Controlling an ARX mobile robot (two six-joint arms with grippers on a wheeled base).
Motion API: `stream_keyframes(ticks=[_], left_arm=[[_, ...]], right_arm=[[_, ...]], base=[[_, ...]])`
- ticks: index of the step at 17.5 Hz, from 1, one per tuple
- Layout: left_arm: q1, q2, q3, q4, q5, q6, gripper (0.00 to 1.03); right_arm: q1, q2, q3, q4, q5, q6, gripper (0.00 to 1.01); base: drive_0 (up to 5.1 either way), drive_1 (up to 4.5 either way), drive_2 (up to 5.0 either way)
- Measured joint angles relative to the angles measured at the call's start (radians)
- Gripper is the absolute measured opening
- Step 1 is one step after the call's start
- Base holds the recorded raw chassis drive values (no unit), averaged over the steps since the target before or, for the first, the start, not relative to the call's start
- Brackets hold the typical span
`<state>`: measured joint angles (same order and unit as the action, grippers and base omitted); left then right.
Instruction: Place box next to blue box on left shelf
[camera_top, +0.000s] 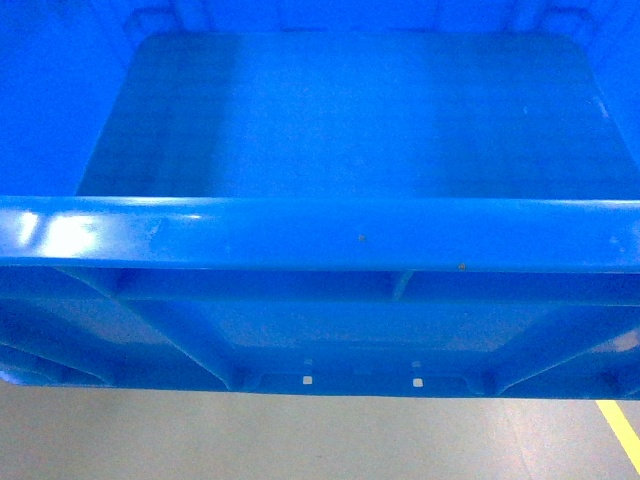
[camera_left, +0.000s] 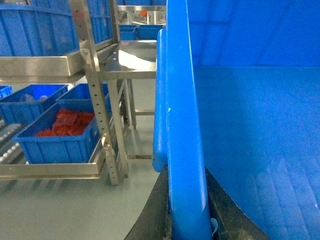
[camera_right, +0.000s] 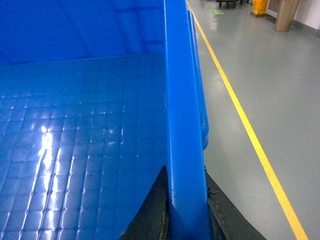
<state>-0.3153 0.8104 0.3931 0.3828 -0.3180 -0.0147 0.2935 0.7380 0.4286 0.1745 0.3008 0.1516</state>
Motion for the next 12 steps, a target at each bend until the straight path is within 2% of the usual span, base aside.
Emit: stream_keyframes(ticks=[12], left_arm=[[0.000,0.000,0.000,-0.002,-0.001,0.000,0.08]], right_arm=[[0.000,0.000,0.000,-0.001,0.000,0.000,0.10]], base=[[0.0,4.14,-4.2]])
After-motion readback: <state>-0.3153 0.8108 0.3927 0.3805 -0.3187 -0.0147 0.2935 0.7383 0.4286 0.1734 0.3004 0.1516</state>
